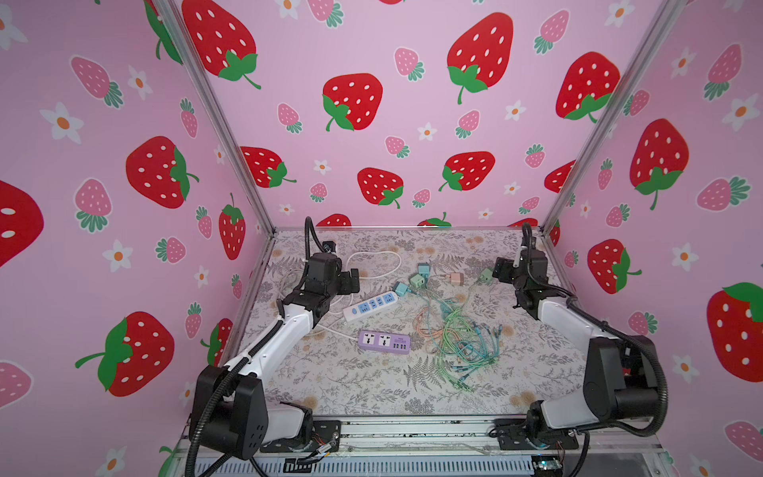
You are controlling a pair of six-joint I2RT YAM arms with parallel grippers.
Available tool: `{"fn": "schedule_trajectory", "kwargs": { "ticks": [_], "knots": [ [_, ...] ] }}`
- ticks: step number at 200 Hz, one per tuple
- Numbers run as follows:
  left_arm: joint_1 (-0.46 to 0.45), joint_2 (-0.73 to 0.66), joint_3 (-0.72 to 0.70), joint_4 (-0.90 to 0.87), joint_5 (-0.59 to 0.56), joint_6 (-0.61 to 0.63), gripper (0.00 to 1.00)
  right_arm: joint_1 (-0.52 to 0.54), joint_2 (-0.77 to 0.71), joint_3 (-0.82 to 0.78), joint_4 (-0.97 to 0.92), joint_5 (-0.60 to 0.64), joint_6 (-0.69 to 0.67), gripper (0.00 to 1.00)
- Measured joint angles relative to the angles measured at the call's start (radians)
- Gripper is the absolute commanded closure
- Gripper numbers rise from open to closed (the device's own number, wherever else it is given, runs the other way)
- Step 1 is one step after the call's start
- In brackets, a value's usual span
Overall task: Insert plugs into power strip
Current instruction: Pick up the plug from the top-right of the table.
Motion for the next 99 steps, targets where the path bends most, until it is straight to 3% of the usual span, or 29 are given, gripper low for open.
{"fn": "schedule_trajectory", "kwargs": {
  "ticks": [99],
  "knots": [
    [-0.012,-0.073,0.047,-0.221,0.179,-0.076,0.03,0.011,0.278,0.209,-0.12,-0.011,0.118,0.22]
  ]
}}
